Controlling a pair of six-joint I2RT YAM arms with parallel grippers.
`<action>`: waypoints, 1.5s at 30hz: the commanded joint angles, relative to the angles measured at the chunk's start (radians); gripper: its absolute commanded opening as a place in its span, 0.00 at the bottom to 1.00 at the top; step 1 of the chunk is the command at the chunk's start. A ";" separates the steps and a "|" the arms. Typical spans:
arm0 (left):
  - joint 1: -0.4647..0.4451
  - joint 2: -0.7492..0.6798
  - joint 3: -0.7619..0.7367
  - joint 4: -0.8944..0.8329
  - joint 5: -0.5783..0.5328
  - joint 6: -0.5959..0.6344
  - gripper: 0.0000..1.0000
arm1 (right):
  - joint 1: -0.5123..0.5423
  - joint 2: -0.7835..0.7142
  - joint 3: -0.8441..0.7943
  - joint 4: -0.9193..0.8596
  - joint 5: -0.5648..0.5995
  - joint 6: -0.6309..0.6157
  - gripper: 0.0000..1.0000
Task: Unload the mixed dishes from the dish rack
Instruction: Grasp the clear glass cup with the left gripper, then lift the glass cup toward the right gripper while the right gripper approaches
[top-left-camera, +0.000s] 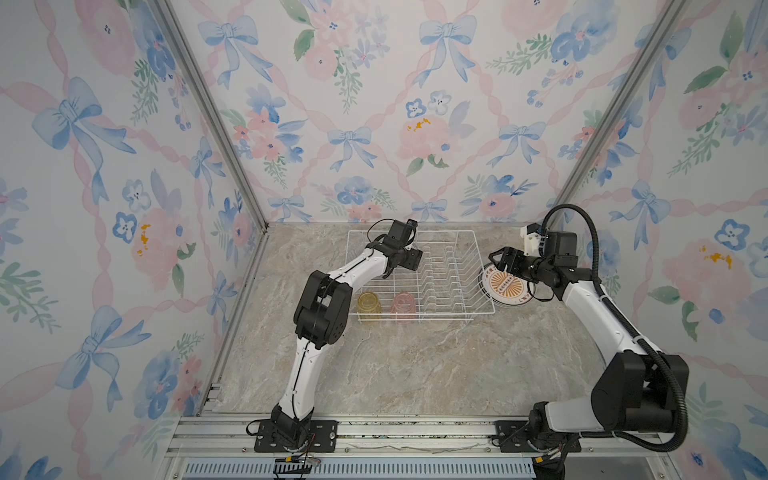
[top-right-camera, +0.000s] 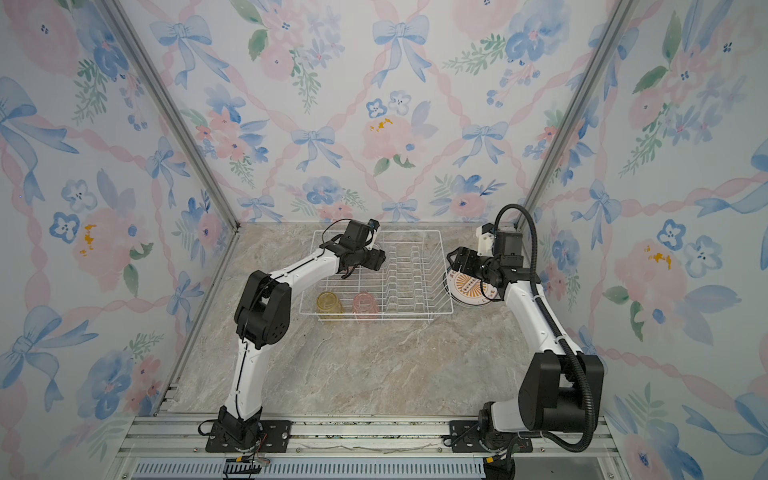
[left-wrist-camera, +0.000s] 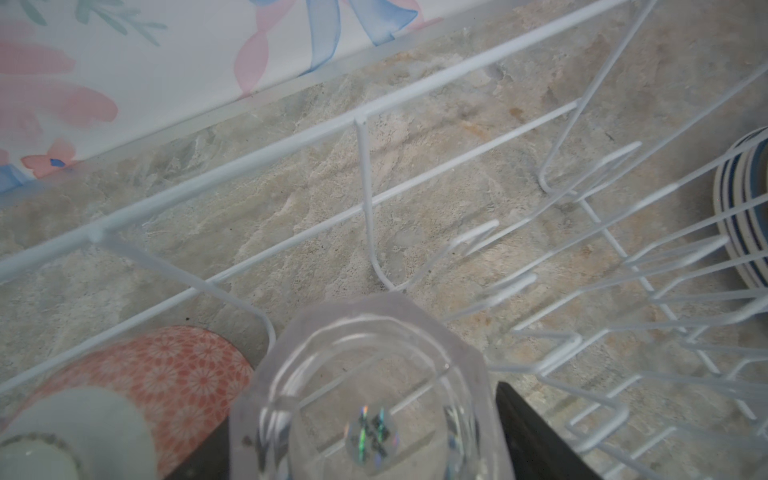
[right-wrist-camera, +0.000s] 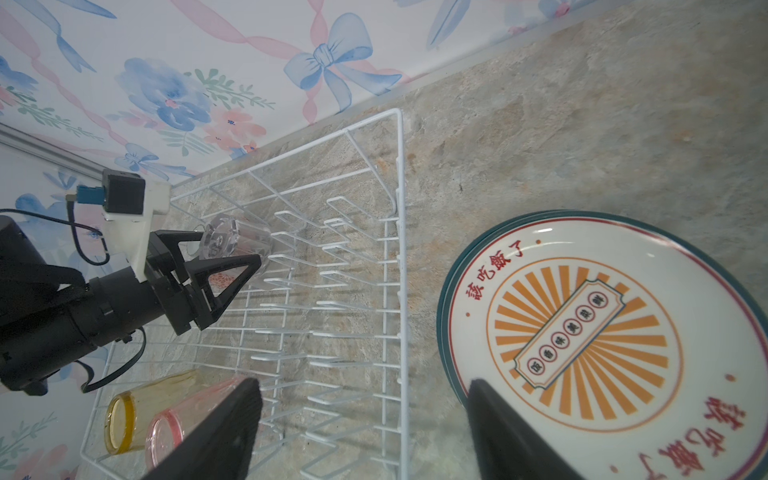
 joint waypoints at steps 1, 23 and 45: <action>-0.002 0.025 0.027 -0.005 -0.016 0.015 0.77 | -0.013 0.017 -0.001 0.006 0.001 0.002 0.81; 0.021 -0.082 0.006 -0.002 0.061 0.047 0.33 | 0.025 0.015 -0.007 0.011 -0.053 -0.012 0.82; 0.145 -0.433 -0.357 0.488 0.720 -0.241 0.34 | 0.117 0.199 -0.264 1.577 -0.684 1.053 0.52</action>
